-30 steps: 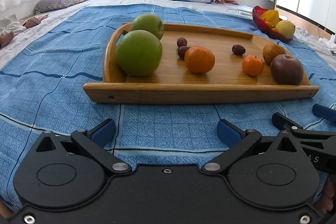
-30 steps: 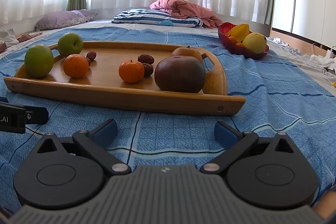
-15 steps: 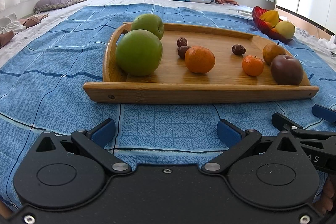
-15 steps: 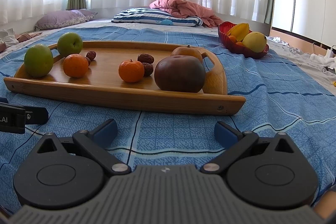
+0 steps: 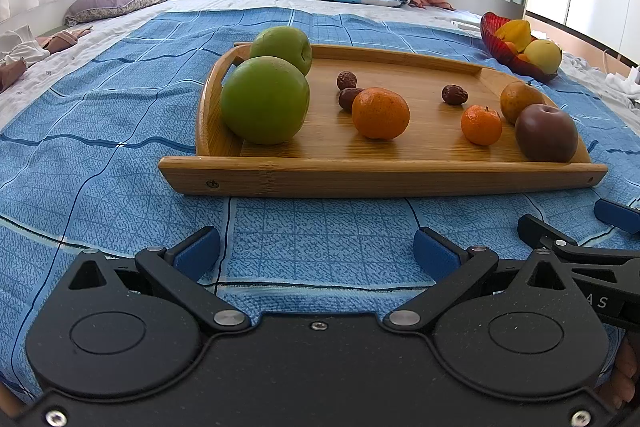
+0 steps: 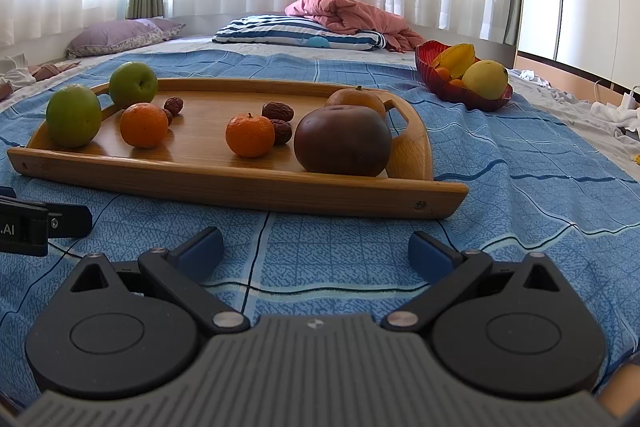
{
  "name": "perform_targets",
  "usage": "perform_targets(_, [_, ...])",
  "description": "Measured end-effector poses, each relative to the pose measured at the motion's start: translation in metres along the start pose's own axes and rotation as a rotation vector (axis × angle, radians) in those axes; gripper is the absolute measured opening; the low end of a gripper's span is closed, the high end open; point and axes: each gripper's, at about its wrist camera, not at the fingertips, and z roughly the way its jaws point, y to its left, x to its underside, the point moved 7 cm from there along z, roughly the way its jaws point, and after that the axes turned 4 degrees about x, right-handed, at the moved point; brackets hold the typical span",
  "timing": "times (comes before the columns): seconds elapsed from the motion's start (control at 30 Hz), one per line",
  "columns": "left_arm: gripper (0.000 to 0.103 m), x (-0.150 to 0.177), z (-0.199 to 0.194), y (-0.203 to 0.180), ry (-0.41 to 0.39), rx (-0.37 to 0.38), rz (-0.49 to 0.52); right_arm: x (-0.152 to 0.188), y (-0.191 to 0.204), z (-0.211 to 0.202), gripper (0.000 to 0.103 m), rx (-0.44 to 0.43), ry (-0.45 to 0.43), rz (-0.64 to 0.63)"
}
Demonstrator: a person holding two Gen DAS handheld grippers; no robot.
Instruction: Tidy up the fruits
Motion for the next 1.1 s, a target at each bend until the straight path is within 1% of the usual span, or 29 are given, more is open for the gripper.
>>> perform_targets(1.1, [0.103, -0.0008, -0.0014, -0.002, -0.002, 0.003, 0.009, -0.0004, -0.0001, -0.0003, 0.103, 0.0, 0.0, 0.001])
